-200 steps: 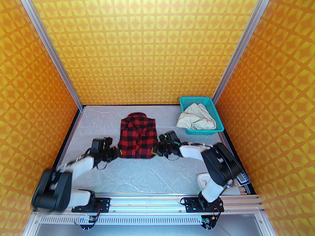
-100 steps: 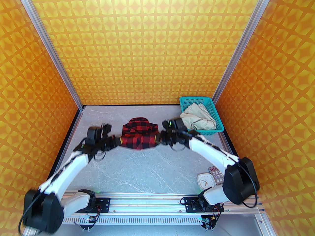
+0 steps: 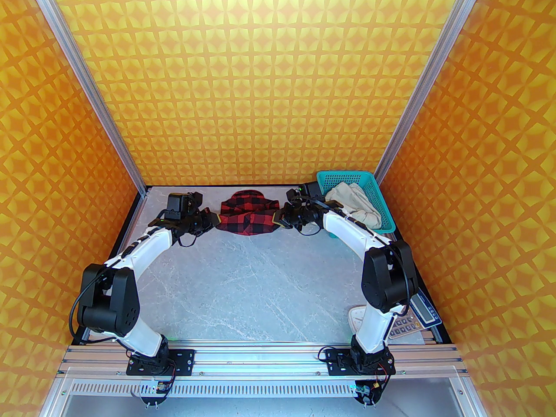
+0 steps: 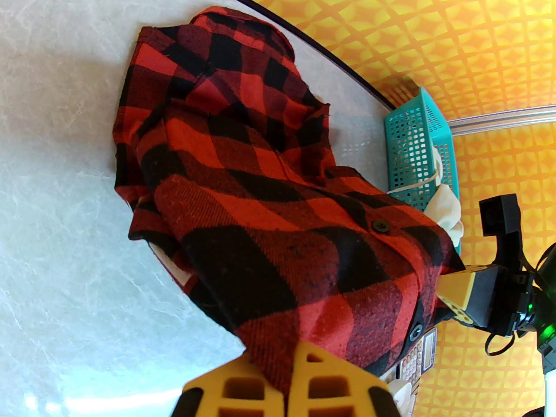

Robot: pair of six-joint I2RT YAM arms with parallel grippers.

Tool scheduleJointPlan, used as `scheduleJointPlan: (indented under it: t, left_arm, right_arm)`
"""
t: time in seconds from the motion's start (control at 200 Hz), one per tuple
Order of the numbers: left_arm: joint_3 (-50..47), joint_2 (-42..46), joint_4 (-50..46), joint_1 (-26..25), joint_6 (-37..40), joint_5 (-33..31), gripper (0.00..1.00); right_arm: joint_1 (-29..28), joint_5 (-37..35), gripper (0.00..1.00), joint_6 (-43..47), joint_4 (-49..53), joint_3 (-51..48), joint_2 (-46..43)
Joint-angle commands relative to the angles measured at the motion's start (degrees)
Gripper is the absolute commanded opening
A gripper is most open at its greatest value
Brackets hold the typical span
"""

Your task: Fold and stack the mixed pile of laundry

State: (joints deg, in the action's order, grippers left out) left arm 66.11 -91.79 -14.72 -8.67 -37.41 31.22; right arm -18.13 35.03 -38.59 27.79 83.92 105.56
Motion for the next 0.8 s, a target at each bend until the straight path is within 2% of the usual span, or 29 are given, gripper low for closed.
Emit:
scheduleJointPlan:
  t: [0.0,0.27,0.44,0.53,0.605,0.7,0.795]
  left_arm:
    - [-5.5,5.2,1.5,0.1,-0.8,1.0,0.00]
    - [-26.2,23.2,-1.7,-3.0,-2.0,-0.3,0.00]
    - [-30.7,38.2,-10.9,-6.0,-2.7,-3.7,0.00]
    - [-28.9,41.5,-14.7,-6.5,-2.2,-5.3,0.00]
    - [-25.6,40.2,-15.6,-6.5,-1.6,-6.3,0.00]
    - [-19.9,34.1,-15.1,-6.2,-0.8,-6.4,0.00]
    - [-13.8,25.7,-13.4,-5.2,-0.1,-6.5,0.00]
  right_arm:
    - [0.0,2.0,0.03,1.3,-1.4,-5.8,-2.9]
    - [-1.6,1.5,0.02,0.3,-7.5,-30.3,-15.5]
    - [-4.4,-1.0,0.02,0.9,-3.9,-40.4,-26.6]
    - [-4.5,-3.1,0.03,2.2,1.8,-38.8,-31.2]
    - [-4.5,-4.4,0.03,3.3,6.3,-33.6,-31.4]
    - [-4.3,-4.0,0.03,4.6,9.8,-24.8,-26.7]
    - [-3.7,-0.6,0.03,4.6,10.7,-15.1,-18.8]
